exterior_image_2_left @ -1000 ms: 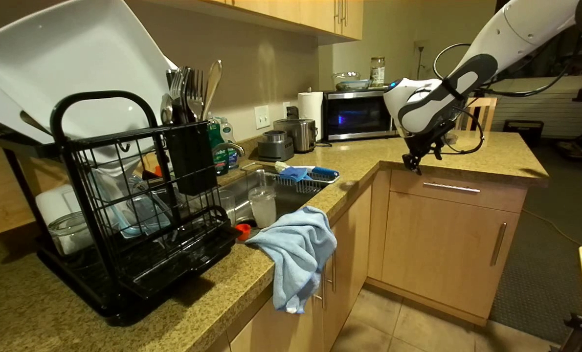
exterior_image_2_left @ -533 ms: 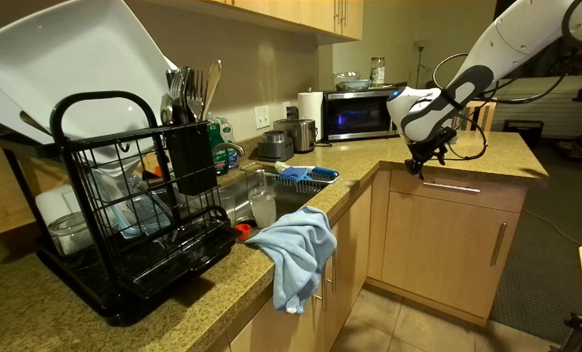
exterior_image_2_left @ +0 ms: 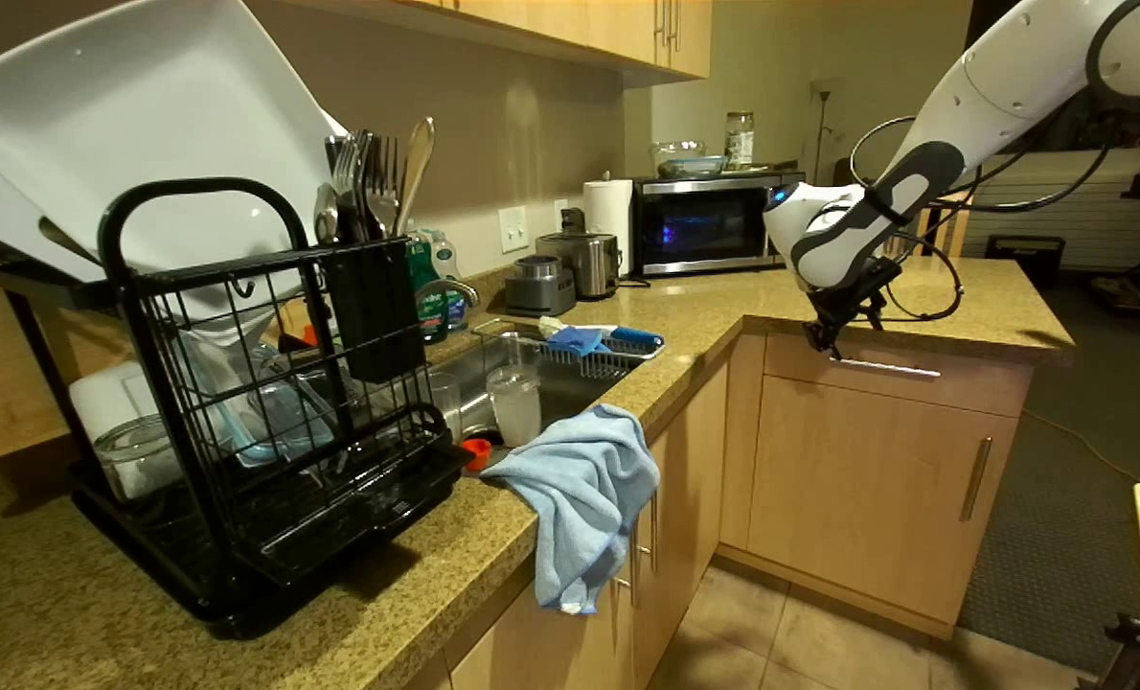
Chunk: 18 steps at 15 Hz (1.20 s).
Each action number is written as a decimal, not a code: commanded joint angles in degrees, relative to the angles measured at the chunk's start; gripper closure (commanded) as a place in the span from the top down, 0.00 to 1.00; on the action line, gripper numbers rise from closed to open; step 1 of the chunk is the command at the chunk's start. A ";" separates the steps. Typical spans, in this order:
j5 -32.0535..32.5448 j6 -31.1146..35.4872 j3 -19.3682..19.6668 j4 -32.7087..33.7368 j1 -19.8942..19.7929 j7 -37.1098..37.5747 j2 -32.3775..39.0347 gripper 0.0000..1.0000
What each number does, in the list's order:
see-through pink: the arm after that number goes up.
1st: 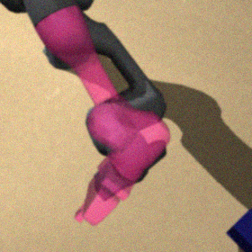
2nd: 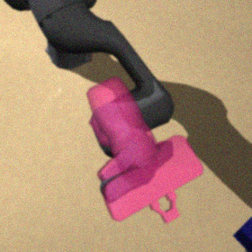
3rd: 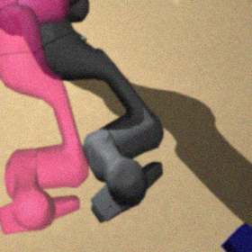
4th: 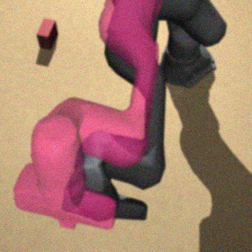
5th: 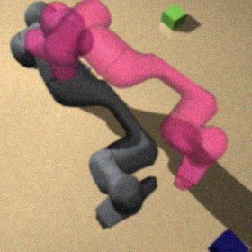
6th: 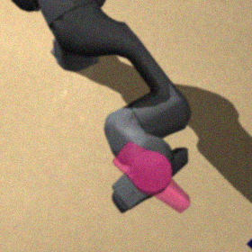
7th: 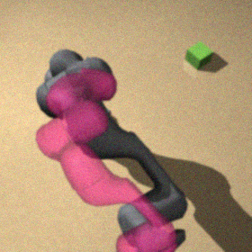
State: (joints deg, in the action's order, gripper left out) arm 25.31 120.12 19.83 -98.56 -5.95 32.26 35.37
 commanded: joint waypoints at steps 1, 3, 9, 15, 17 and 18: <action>-1.86 0.60 -1.09 -1.51 -0.91 -3.00 -1.45 1.00; -3.06 0.44 -1.90 -1.57 -1.40 -5.51 -1.81 1.00; -7.14 -0.23 -3.87 -1.21 -2.59 -13.78 -2.22 1.00; -9.57 -0.79 -5.02 -0.27 -3.20 -18.34 -2.55 1.00; -10.52 -1.11 -5.65 0.12 -3.56 -19.50 -2.72 1.00; -11.03 -1.31 -5.87 0.36 -3.66 -20.03 -2.75 1.00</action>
State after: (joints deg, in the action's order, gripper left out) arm 16.68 119.95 15.50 -98.06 -8.17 15.91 34.24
